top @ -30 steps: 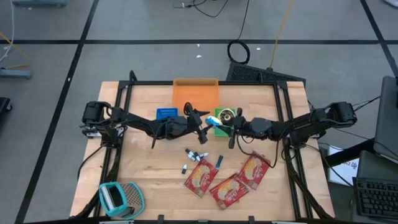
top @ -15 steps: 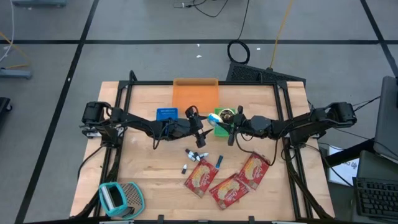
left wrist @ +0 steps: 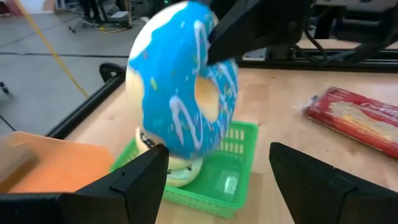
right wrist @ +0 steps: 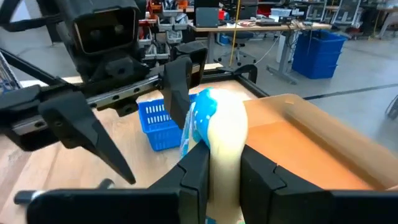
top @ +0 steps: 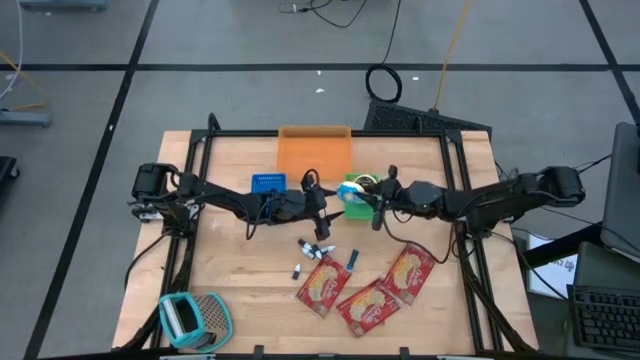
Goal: Pick & Place Food Item
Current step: Put the blue doughnut into the green bin
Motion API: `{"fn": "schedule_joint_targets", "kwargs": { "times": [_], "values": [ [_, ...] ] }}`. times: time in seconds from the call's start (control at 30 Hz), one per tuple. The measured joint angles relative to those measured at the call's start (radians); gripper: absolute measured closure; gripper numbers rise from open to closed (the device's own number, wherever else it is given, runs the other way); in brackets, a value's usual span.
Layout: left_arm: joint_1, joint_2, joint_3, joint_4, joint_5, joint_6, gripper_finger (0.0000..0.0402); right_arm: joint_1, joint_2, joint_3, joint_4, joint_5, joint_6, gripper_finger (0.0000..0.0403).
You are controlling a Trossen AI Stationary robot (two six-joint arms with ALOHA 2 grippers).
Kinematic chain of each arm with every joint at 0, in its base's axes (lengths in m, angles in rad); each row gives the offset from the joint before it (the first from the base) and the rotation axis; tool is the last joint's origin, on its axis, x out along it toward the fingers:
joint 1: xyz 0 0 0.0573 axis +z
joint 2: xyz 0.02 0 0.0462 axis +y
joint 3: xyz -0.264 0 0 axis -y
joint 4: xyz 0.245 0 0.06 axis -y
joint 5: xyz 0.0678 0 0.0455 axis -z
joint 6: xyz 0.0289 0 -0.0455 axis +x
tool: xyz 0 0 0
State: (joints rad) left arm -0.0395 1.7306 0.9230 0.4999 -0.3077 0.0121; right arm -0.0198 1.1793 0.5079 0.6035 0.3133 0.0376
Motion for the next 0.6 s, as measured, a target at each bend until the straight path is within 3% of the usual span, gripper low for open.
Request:
{"fn": "schedule_joint_targets", "kwargs": {
  "times": [0.23, 0.37, 0.6],
  "values": [
    [0.012, 0.000, 0.000, 0.008, 0.079, 0.011, 0.0123, -0.038, -0.090, 0.000, -0.147, 0.077, -0.054, 0.0349],
    [0.036, 0.000, 0.000, 0.006, 0.144, -0.006, 0.0123, -0.080, -0.096, 0.000, -0.170, 0.067, -0.067, 0.0349],
    [0.114, -0.010, -0.001, 0.056, 0.292, -0.047, 0.0123, -0.183, -0.095, 0.000, -0.219, -0.235, -0.040, 0.0348]
  ]
}}
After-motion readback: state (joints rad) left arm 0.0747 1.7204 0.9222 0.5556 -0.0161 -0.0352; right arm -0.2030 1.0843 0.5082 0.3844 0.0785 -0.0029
